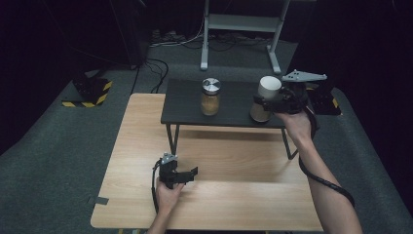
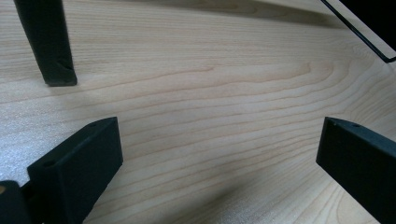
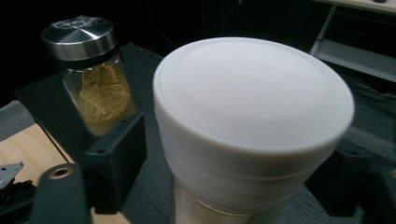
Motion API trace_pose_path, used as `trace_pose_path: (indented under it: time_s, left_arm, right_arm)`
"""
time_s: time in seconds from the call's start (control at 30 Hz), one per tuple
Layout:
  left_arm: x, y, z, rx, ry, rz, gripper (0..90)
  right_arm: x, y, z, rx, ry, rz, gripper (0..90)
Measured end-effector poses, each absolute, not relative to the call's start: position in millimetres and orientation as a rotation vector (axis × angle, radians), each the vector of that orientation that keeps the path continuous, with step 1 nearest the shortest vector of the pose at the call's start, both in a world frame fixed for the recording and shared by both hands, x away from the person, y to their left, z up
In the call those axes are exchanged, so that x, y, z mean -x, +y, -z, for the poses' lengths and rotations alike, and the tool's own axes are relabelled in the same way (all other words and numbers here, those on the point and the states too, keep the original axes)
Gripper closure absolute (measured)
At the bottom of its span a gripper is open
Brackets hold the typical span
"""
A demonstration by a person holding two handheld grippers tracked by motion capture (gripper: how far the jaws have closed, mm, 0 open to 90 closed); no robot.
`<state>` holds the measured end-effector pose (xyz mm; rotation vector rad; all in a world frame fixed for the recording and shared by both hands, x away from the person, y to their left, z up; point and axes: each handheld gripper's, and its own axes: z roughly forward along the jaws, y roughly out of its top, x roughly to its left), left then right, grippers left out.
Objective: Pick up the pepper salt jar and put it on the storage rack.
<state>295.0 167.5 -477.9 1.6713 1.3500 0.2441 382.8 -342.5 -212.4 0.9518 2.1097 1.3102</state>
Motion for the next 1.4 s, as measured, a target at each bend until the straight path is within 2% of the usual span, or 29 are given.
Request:
trace_pose_path:
  time_s: [0.07, 0.3, 1.4]
  left_arm:
    - [-295.0, 167.4, 477.8, -1.671, 1.351, -0.244, 0.5]
    - [-295.2, 167.3, 477.7, -1.673, 1.35, -0.244, 0.5]
    - [-295.9, 168.1, 478.0, -1.676, 1.342, -0.239, 0.4]
  right_arm:
    - [-380.0, -342.1, 215.2, -0.955, 2.097, -1.311, 14.0]
    - [-373.5, -354.2, 227.2, -0.984, 2.063, -1.368, 9.2]
    - [-328.5, -389.6, 280.2, -1.037, 2.07, -1.446, 8.6]
